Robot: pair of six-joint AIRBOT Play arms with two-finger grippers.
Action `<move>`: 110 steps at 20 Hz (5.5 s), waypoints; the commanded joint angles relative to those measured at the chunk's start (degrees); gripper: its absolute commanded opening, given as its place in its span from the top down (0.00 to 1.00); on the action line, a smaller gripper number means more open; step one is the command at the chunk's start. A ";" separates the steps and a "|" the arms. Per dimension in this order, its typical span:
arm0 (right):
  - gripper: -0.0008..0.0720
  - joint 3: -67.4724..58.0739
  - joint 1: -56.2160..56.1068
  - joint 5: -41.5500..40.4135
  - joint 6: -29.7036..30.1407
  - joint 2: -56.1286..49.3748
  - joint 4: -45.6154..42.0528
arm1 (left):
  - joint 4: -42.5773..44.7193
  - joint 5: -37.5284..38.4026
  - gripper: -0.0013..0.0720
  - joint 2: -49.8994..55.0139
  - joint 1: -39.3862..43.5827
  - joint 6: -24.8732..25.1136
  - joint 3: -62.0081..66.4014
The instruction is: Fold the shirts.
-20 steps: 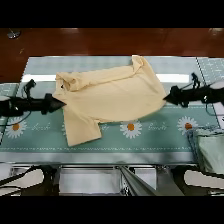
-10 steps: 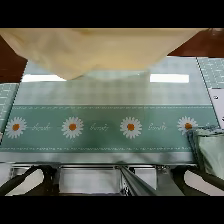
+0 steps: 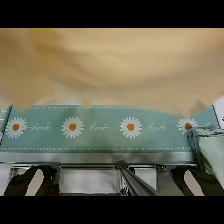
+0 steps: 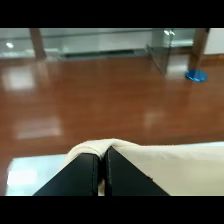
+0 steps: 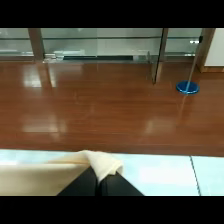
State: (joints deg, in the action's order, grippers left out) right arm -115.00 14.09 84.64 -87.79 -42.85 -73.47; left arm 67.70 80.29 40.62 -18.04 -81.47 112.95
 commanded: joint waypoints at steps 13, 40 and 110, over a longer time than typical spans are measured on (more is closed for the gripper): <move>0.96 37.03 -0.04 -10.21 2.12 -3.48 8.35 | 5.77 -15.76 0.95 4.37 8.59 -4.74 -37.55; 0.95 17.88 -5.27 -4.72 6.43 -63.87 8.15 | -14.36 -17.22 0.95 54.42 5.86 7.32 -36.76; 0.95 38.93 1.75 -23.15 8.04 -54.14 34.45 | -32.59 -23.71 0.95 53.13 1.27 10.25 -42.10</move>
State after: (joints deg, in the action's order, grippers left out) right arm -69.54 15.86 61.95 -78.87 -91.50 -40.58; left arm 35.20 56.90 85.43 -17.93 -66.67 60.66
